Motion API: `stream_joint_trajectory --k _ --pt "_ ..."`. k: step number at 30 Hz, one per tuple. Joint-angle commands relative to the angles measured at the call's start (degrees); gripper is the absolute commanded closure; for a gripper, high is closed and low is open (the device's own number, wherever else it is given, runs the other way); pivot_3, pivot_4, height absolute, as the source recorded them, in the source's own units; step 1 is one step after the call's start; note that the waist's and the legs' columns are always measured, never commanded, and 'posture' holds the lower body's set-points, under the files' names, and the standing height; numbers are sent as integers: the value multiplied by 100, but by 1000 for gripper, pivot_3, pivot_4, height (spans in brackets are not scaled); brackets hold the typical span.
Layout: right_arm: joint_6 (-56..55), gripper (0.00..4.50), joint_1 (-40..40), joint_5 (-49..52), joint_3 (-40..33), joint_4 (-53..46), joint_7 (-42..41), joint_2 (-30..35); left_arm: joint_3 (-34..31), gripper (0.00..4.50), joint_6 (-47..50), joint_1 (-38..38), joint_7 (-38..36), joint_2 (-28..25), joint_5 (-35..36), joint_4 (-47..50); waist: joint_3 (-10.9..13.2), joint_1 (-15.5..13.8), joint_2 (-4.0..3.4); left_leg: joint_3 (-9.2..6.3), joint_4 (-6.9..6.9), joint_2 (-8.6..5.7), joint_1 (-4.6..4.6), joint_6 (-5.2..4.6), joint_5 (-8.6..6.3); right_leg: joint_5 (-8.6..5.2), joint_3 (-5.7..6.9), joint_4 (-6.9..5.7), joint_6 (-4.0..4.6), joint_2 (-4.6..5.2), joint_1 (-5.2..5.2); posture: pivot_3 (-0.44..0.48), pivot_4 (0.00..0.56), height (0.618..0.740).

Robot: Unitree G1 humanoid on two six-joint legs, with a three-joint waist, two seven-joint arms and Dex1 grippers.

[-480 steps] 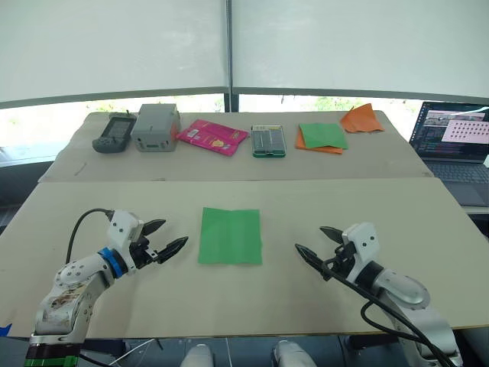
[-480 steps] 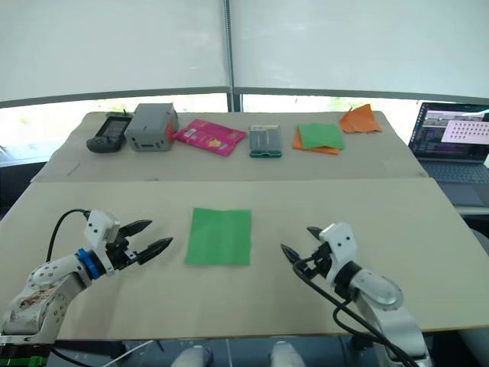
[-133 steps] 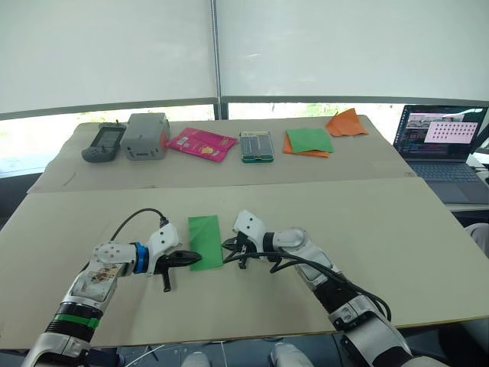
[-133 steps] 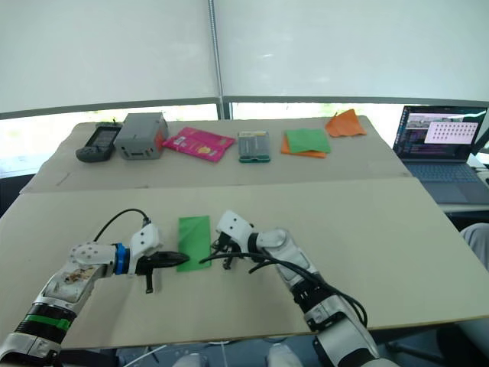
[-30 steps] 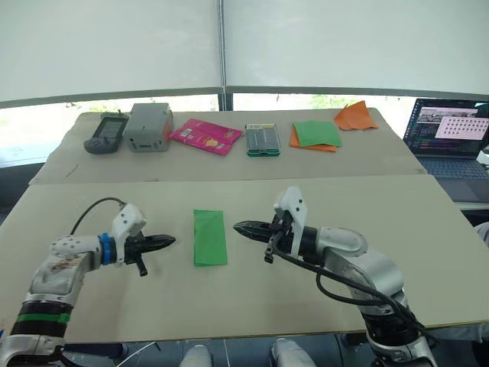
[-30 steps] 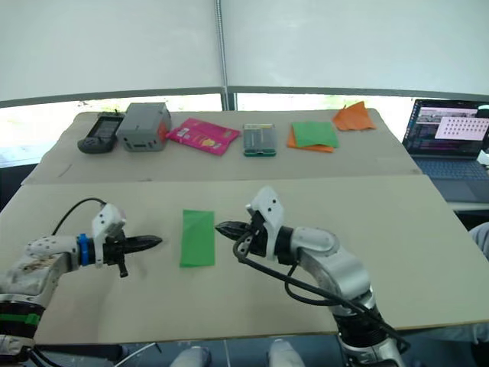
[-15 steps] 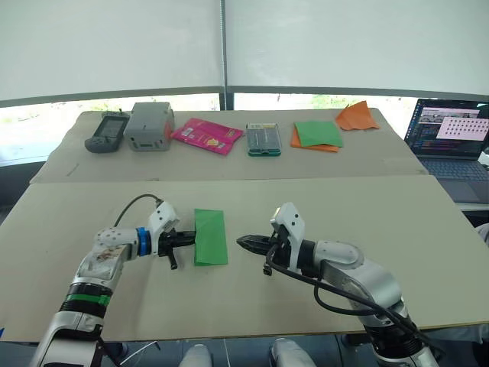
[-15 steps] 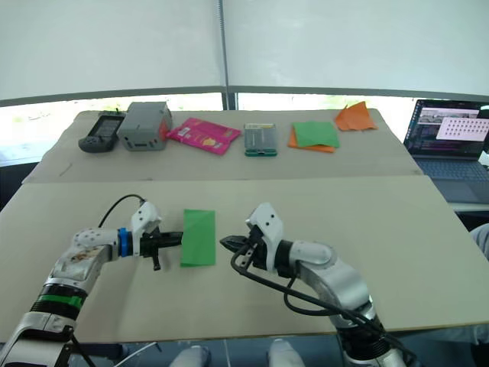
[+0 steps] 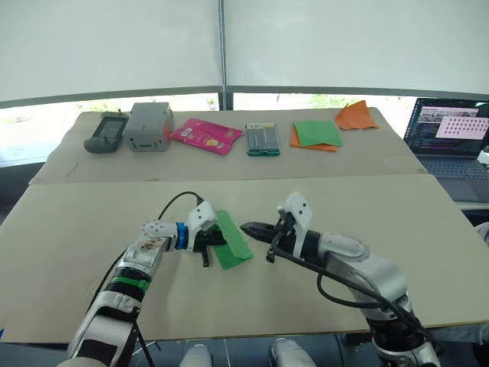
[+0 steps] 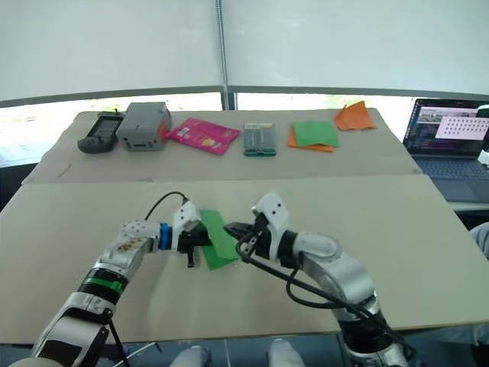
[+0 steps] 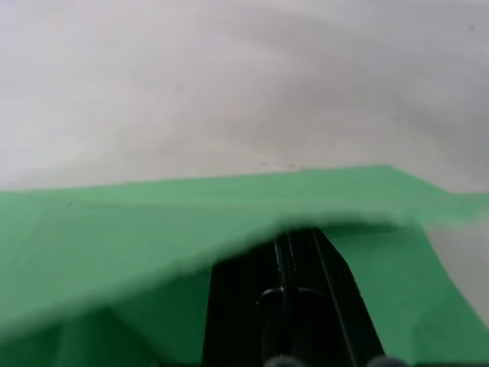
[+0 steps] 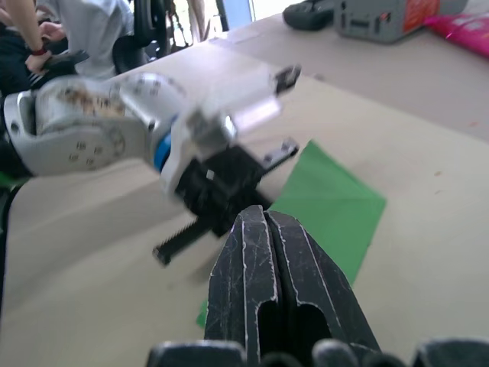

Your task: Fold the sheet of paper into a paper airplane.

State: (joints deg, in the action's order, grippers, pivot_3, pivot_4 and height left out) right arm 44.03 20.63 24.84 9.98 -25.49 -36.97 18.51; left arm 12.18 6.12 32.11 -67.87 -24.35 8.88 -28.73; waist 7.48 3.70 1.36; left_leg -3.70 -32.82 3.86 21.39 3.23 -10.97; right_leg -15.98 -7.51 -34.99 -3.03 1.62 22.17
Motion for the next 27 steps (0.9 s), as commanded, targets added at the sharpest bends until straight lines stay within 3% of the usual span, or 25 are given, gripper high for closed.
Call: stream_joint_trajectory --k 1,5,14,19,27 --pt "-65 4485 263 55 119 37 -30 -68 21 4500 -83 66 77 116 -78 -20 -2 14 -5 -1 0 0 -1 0 0 0 -1 1 0 0 0 0 150 740" --pt "-92 4485 367 -9 249 190 -34 -42 -98 4500 22 64 128 209 39 134 -3 -15 -5 -1 -2 -2 2 0 0 1 -2 2 -1 0 0 0 150 740" --pt "-175 4485 205 22 -2 319 -5 200 -314 4500 415 30 3 -184 269 868 -3 -17 -11 -2 -5 -2 27 -8 5 15 -6 0 -12 -3 -1 0 150 740" --pt "-177 4485 210 134 -85 190 -56 228 -181 4500 315 147 73 34 167 634 -3 -25 -10 -2 -7 -2 28 -8 5 11 -6 1 -5 -3 -1 0 150 740" --pt "-110 4485 157 174 -59 89 -3 210 -56 4500 -222 879 242 507 -185 -539 -4 -31 -11 -3 -14 -4 39 -9 6 17 -7 2 -16 -6 -1 0 150 740"
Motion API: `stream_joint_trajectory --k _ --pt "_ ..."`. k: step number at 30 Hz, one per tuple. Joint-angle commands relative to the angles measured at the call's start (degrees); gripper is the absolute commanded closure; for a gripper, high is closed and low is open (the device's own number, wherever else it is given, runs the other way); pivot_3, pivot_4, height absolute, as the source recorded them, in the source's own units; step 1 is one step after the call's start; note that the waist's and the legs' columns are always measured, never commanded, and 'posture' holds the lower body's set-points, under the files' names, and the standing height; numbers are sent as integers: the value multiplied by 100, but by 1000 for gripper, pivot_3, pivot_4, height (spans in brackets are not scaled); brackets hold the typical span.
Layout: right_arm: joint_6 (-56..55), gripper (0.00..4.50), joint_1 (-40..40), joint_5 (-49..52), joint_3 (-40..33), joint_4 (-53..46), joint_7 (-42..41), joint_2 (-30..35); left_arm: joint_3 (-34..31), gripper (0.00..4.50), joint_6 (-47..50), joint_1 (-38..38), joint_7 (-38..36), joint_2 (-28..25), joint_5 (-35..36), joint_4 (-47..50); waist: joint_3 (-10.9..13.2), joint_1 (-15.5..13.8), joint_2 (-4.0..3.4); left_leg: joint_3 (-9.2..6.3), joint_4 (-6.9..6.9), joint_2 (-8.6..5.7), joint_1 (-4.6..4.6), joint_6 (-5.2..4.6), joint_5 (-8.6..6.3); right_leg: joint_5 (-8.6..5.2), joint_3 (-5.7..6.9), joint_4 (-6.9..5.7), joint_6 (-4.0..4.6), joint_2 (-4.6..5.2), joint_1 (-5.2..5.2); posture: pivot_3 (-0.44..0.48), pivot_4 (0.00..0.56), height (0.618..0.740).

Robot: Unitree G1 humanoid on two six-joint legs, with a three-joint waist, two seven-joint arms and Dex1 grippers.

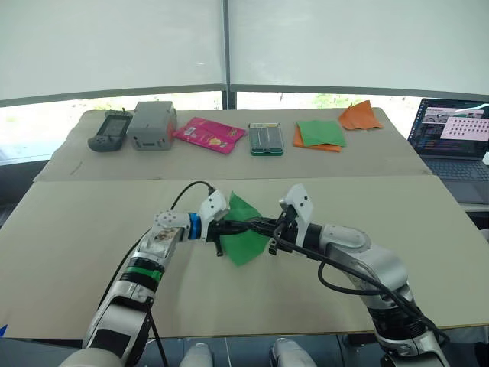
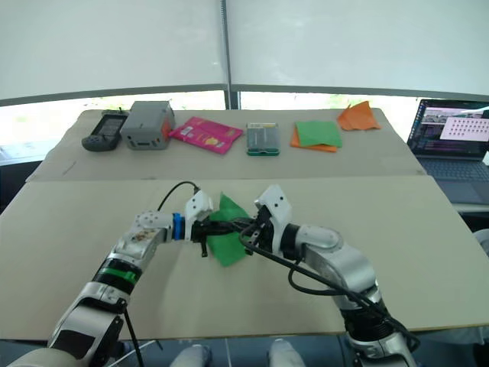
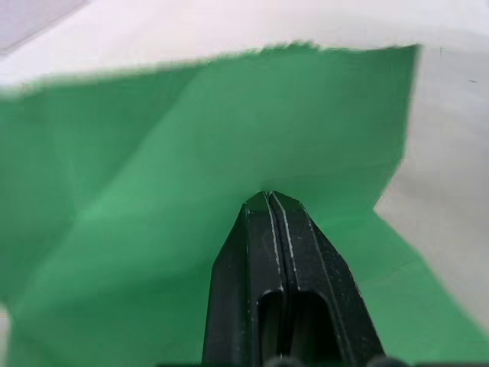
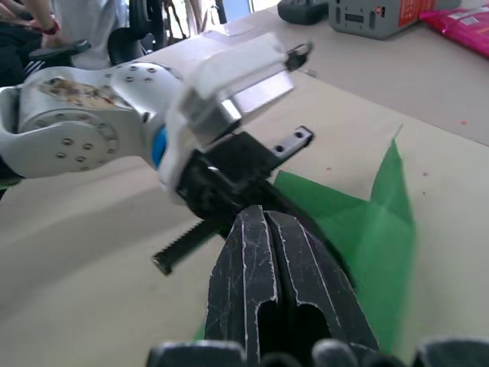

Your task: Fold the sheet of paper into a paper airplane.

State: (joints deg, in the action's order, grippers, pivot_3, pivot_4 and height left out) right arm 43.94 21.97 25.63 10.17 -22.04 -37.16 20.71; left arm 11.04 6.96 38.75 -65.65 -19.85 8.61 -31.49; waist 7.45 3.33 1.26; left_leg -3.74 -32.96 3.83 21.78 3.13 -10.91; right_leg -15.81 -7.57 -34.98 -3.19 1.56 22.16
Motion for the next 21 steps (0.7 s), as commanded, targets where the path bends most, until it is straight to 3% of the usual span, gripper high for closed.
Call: stream_joint_trajectory --k 1,9,21 --pt "-97 4485 25 92 -77 -257 36 -25 138 4500 -418 254 9 78 -261 -394 -1 10 -1 0 0 0 0 0 0 1 0 -1 -1 -1 0 0 150 740" --pt "-306 4485 337 -452 -66 521 379 -19 291 4500 -923 515 130 309 -638 -1205 -2 -12 -3 -2 -4 -3 4 -1 1 2 -3 -1 -4 -2 1 0 150 740" --pt "-954 4485 852 -1788 743 2849 400 -137 279 4500 -1020 290 -43 205 -637 -962 -5 -11 -8 -2 -1 -7 11 -37 23 20 -11 -5 -33 -8 -2 0 150 740"
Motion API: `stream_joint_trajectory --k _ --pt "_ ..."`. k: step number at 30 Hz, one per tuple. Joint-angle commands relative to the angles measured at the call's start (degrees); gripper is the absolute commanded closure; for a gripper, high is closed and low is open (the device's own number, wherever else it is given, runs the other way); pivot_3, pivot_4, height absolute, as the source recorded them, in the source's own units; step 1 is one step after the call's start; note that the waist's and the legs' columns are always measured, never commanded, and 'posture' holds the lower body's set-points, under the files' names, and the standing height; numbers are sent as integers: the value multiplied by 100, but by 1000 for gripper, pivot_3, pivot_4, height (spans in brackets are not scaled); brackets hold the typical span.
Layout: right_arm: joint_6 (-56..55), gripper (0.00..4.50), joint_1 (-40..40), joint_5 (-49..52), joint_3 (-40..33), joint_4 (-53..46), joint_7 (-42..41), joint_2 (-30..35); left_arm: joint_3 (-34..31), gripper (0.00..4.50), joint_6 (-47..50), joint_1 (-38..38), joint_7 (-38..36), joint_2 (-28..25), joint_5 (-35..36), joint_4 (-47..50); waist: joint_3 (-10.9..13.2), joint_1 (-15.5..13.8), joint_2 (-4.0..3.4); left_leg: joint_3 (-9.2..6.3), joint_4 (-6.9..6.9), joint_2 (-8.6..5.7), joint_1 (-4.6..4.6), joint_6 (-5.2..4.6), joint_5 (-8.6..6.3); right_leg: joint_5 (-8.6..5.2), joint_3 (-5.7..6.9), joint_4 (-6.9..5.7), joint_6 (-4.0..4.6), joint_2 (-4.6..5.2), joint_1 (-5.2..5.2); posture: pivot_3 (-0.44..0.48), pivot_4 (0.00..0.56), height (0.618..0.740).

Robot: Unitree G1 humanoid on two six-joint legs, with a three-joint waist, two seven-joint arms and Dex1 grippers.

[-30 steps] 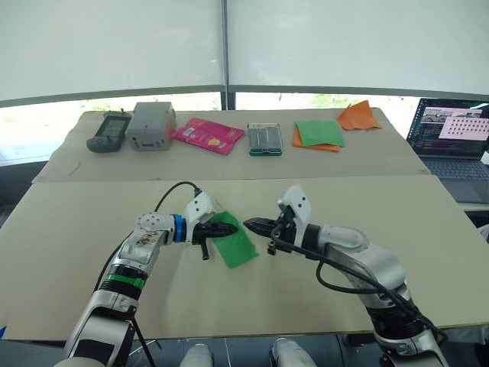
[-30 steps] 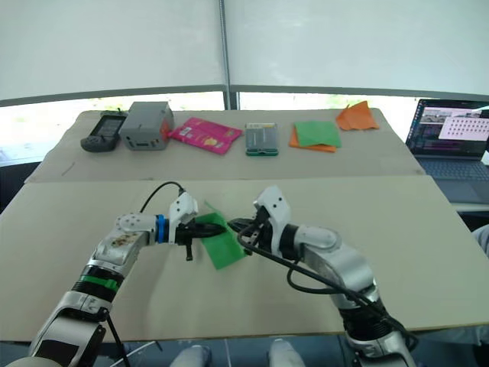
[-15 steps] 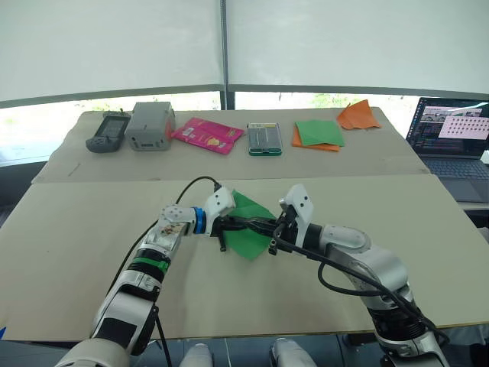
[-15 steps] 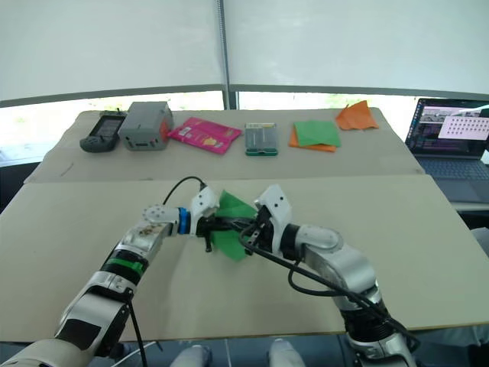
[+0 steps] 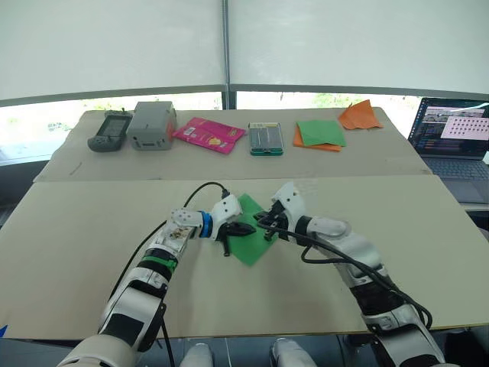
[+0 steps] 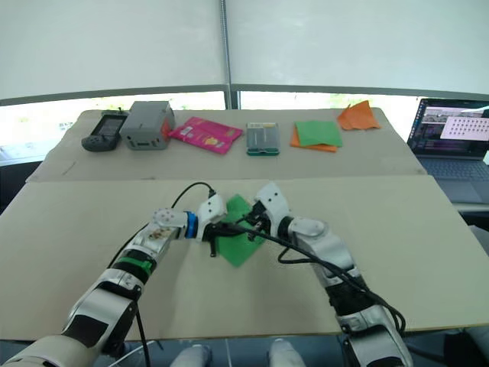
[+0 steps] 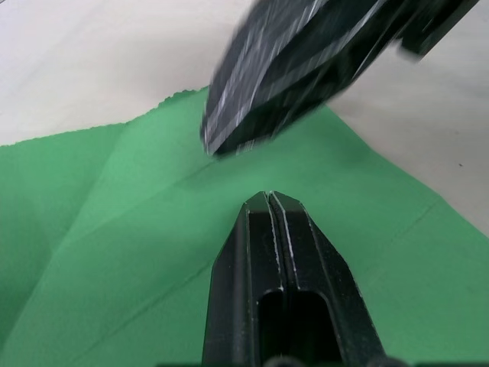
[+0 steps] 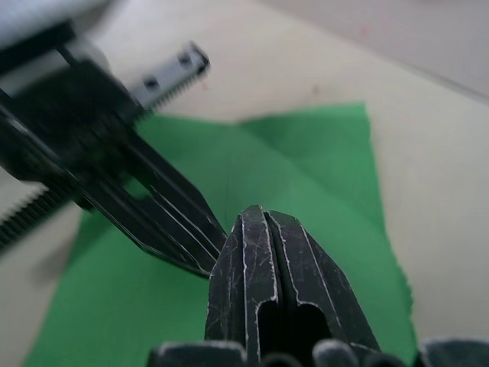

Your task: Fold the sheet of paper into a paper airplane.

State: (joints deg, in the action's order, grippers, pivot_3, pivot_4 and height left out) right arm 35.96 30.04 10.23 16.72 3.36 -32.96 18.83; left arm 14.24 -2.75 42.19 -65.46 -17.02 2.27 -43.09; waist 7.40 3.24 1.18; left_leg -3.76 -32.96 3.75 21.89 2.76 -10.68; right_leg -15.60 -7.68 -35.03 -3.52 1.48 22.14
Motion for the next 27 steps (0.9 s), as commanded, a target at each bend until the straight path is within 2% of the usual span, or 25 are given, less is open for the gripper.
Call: stream_joint_trajectory --k 1,5,9,18,22,27 --pt "-138 4485 44 -358 150 508 -14 84 -50 4500 -35 -81 -78 -100 10 256 -1 1 -2 0 -1 0 0 0 0 0 0 0 0 0 -1 0 150 740" --pt "72 4485 -54 -451 289 630 -255 220 -130 4500 23 -215 -75 -249 67 593 -25 4 -28 0 -1 0 -9 -1 0 1 -3 -2 -1 -1 -10 0 150 740" --pt "75 4485 -119 -462 313 524 -283 178 -386 4500 467 -495 -78 -494 349 1304 -28 14 -31 0 -2 0 -9 -1 1 0 -3 -2 -1 -1 -11 0 150 740" --pt "168 4485 -126 -475 195 379 -83 -24 -1427 4500 2587 -1885 379 -1085 1562 3466 -49 68 -41 0 -1 3 -16 -1 0 -1 -4 -8 0 -2 -11 0 150 740" --pt "248 4485 -118 -462 120 287 -32 -79 -1906 4500 3587 -2287 803 -1104 2191 4140 -50 53 -37 -1 -1 4 -16 -1 0 -2 -3 -7 1 -1 -7 0 150 740" --pt "285 4485 -94 -514 115 288 -42 -139 -2057 4500 4438 -2684 1110 -1092 2727 4815 -52 70 -34 -1 -2 4 -30 0 0 -10 -4 -4 16 0 -2 0 150 740"
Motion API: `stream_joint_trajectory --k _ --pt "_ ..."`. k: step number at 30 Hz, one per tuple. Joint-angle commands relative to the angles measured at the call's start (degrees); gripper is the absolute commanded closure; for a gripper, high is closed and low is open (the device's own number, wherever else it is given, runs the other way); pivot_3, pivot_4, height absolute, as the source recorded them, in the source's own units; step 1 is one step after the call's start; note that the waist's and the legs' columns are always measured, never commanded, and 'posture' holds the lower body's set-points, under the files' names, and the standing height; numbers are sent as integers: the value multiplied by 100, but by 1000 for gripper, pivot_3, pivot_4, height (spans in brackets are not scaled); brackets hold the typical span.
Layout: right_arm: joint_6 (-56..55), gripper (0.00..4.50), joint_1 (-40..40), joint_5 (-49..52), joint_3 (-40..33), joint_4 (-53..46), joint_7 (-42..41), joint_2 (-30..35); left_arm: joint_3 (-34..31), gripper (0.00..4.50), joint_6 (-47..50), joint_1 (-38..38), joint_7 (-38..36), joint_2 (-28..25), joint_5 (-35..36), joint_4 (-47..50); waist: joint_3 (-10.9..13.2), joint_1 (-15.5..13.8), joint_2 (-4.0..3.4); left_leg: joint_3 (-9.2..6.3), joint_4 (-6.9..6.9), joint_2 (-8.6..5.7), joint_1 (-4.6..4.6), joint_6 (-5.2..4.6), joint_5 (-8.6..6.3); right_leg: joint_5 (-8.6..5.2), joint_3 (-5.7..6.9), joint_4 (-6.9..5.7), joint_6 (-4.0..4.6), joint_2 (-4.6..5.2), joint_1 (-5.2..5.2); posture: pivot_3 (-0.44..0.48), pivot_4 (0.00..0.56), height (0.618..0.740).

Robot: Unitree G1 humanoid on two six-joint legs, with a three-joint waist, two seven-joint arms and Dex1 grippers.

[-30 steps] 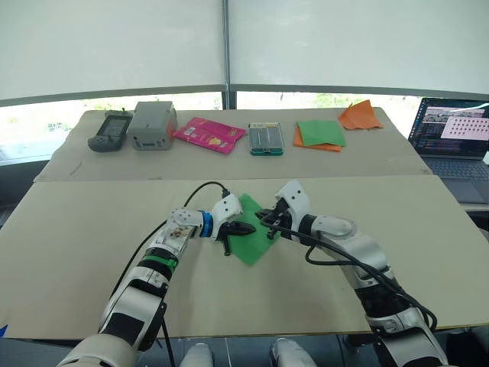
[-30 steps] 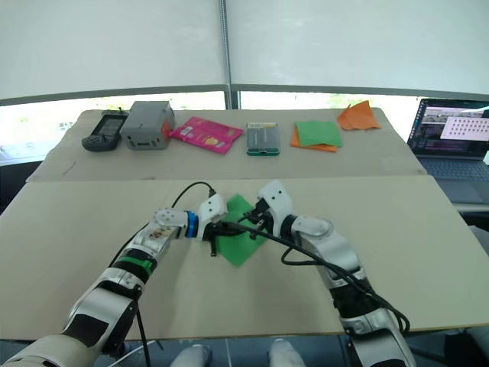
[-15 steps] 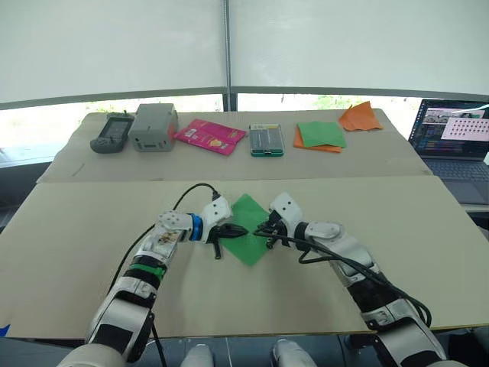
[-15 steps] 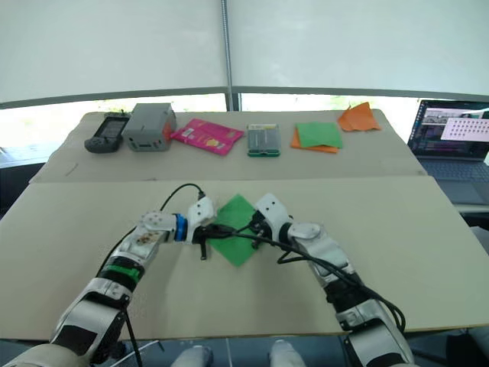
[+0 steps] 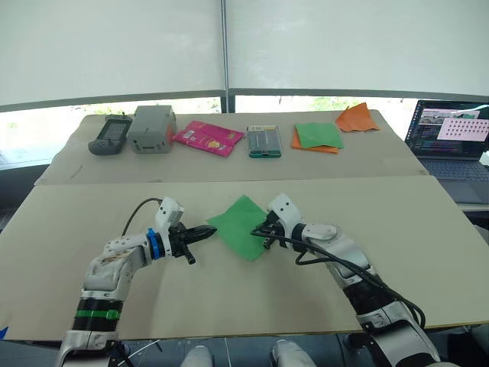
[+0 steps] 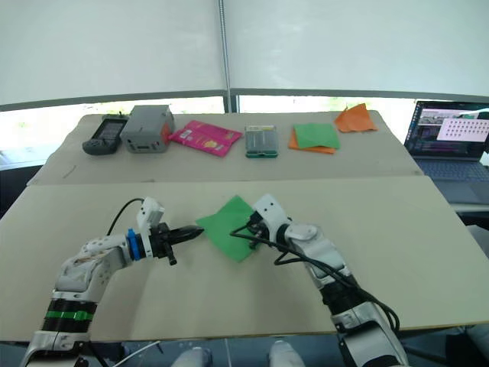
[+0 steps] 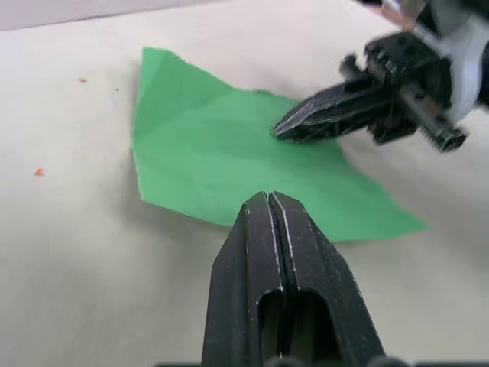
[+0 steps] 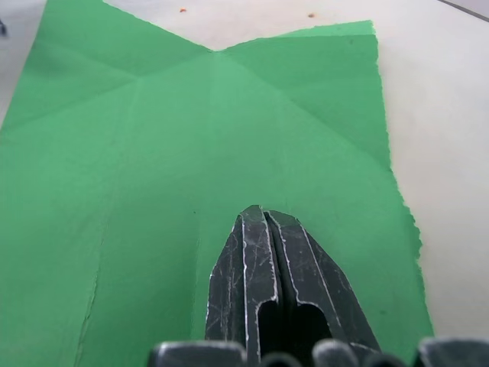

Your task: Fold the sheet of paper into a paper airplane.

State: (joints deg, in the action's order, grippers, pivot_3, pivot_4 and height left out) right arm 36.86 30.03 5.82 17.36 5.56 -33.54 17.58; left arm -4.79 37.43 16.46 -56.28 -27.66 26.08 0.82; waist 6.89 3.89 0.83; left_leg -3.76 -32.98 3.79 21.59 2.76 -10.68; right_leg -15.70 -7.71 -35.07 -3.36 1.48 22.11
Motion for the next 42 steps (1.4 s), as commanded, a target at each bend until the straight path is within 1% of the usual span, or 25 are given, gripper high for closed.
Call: stream_joint_trajectory --k 1,5,8,9,10,13,16,19,22,27,30,33,38,42 --pt "194 4485 -105 -80 60 64 10 -27 -220 4500 637 -185 276 -12 516 558 0 10 0 0 1 1 -2 0 0 0 0 1 0 -1 1 0 150 740" --pt "203 4500 -132 -99 90 35 -5 -60 -472 3318 1298 -393 624 -19 1009 906 0 14 2 0 2 1 -3 0 0 -2 0 0 4 -1 1 0 150 740" --pt "197 4500 -127 -113 97 46 -6 -80 -722 2272 1817 -435 978 -5 1334 1003 -1 14 7 0 2 1 -6 0 0 -9 0 0 17 0 2 0 150 740" --pt "196 4500 -137 -120 101 35 -4 -89 -860 1963 2133 -465 1143 41 1560 1103 -1 15 7 0 2 1 -9 0 0 -11 0 0 19 0 1 0 150 740" --pt "198 4500 -146 -126 103 24 -5 -96 -957 1963 2359 -487 1268 72 1728 1180 -1 18 8 0 2 1 -9 1 0 -11 0 1 19 0 1 0 150 740" --pt "199 4500 -155 -146 104 4 11 -128 -1283 1963 3412 -451 2080 423 2194 1254 -2 16 9 0 3 1 -9 1 -1 -8 0 1 14 0 -1 0 150 740" --pt "206 4500 -153 -180 102 -12 29 -161 -1685 1963 4293 -177 3003 926 2250 953 -4 15 18 0 2 0 -11 1 -1 -4 0 0 7 -1 -2 0 150 740" --pt "214 4500 -151 -203 115 -30 50 -193 -2347 1963 5033 199 3668 1476 2284 629 -9 19 29 -3 2 -2 -12 1 0 -4 0 0 7 -2 -1 0 150 740" --pt "218 4500 -152 -229 125 -43 53 -227 -2757 1963 5438 515 4045 1884 2192 419 -12 22 32 -3 3 -2 -14 1 -1 6 0 1 -10 -3 -3 0 150 740" --pt "236 4500 -147 -289 135 -61 39 -268 -2881 1963 5507 694 4492 2340 2208 98 -16 23 31 -3 5 -3 -19 3 -1 7 0 3 -12 -2 -7 0 150 740" --pt "259 4500 -153 -307 140 -104 36 -276 -2992 1963 5507 833 4663 2477 2037 -52 -21 11 36 -5 4 -5 -22 8 -3 6 0 4 -9 -2 -10 0 150 740" --pt "274 4500 -147 -318 114 -144 28 -256 -3148 2782 5460 929 4814 2638 1927 -137 -22 14 35 -5 4 -8 -22 20 -7 2 0 6 -3 0 -10 0 150 740" --pt "291 4500 -148 -328 79 -171 33 -221 -3192 4446 5386 1006 4860 2788 1853 -267 -30 7 24 -8 4 -10 -22 21 -7 7 0 7 -12 0 -12 0 150 740" --pt "330 4500 -174 -333 53 -243 18 -187 -3227 4481 5338 1031 4843 2843 1847 -327 -35 5 15 -16 3 -18 -25 48 -23 4 0 7 -7 2 -15 0 150 740"
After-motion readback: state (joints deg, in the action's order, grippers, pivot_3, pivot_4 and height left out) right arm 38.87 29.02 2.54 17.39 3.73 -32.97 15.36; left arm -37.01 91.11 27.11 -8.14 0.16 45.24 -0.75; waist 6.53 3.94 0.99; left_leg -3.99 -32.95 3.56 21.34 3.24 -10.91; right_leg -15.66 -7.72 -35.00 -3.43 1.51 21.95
